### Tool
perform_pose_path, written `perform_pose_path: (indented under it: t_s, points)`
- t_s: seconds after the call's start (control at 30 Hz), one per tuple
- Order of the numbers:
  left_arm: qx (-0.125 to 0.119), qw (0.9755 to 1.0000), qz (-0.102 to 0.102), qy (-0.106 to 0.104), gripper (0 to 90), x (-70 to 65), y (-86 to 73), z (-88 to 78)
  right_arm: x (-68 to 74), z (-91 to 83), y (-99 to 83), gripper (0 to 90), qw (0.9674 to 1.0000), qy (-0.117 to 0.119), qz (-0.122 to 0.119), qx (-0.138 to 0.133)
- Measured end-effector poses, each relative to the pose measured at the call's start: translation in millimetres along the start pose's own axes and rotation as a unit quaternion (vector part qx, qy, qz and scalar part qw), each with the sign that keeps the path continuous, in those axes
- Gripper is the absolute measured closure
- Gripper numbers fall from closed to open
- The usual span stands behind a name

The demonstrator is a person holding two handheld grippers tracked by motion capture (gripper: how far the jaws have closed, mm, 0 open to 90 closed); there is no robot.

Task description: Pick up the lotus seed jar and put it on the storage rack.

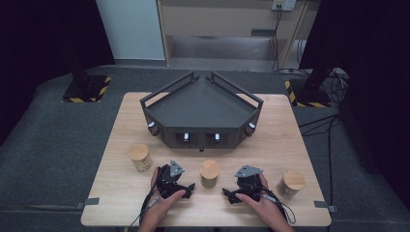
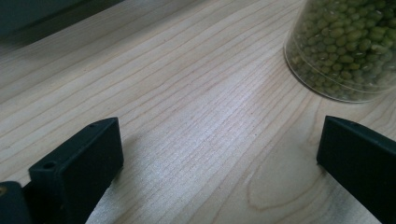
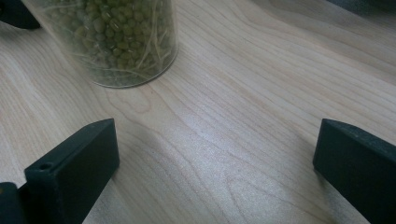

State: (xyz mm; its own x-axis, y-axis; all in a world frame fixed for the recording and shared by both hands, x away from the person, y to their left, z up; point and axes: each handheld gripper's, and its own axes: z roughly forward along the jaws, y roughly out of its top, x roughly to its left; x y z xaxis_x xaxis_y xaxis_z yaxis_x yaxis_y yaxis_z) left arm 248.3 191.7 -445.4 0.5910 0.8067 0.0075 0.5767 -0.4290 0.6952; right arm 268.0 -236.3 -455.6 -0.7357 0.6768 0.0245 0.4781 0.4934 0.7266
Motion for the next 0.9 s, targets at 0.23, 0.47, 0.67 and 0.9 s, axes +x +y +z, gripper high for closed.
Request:
perform_pose_path:
  t_s: [0.23, 0.47, 0.67, 0.9]
  points:
    - [0.000, 1.0000, 0.000, 0.000, 0.0, 0.1, 0.0, 0.0, 0.4, -0.1, 0.0, 0.4, 1.0000, -0.001, 0.001, 0.000]
    - [0.000, 1.0000, 0.000, -0.001, 0.0, 0.4, 0.1, -0.1, 1.7, -0.4, -0.5, 0.5, 1.0000, -0.003, 0.004, 0.000]
    - [0.000, 1.0000, 0.000, -0.001, 0.0, 0.3, 0.2, -0.1, 4.5, -0.8, -0.9, 0.5, 0.9999, -0.008, 0.008, 0.000]
    - [-0.006, 1.0000, 0.003, 0.001, 1.2, 0.5, -2.3, -2.8, 6.5, -0.8, -0.9, 0.4, 0.9999, -0.012, 0.012, 0.000]
